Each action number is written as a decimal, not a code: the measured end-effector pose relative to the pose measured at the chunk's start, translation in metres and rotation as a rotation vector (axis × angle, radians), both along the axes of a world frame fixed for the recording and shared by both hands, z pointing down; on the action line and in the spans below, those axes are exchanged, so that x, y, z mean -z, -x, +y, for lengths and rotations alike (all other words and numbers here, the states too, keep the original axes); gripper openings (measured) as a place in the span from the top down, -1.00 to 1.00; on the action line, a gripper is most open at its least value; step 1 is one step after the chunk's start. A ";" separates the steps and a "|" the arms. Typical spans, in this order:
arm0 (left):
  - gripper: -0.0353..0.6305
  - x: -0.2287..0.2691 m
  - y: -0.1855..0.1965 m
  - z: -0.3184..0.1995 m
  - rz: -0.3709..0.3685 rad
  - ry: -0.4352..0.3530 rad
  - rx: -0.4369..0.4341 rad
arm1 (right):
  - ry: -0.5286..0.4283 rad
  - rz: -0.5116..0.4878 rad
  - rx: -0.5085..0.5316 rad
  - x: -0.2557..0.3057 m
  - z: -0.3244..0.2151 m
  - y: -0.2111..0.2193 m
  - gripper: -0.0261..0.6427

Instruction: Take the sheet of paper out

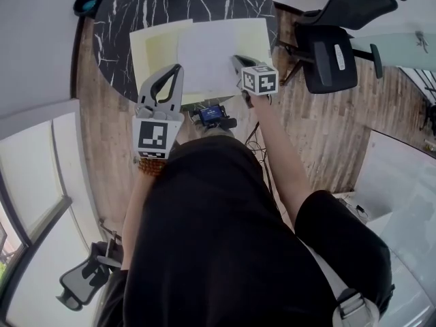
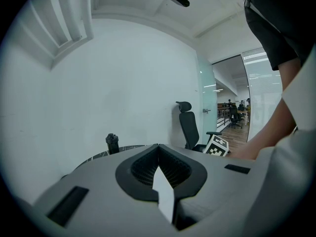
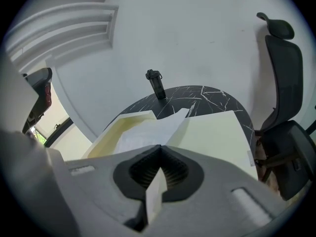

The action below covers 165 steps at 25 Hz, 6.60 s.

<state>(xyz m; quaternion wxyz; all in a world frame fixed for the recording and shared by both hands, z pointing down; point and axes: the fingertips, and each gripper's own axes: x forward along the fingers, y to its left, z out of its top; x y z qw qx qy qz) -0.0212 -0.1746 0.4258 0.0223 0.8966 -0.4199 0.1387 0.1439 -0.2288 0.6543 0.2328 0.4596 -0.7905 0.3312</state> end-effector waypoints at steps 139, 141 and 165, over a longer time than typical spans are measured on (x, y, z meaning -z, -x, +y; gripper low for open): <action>0.89 0.056 0.006 0.004 0.028 -0.142 0.167 | -0.833 0.105 0.145 0.293 0.048 0.095 0.93; 0.89 0.057 0.008 0.004 0.038 -0.126 0.187 | -0.844 0.111 0.134 0.298 0.046 0.089 0.93; 0.89 0.057 0.013 -0.001 0.046 -0.128 0.204 | -0.866 0.132 0.117 0.296 0.041 0.086 0.93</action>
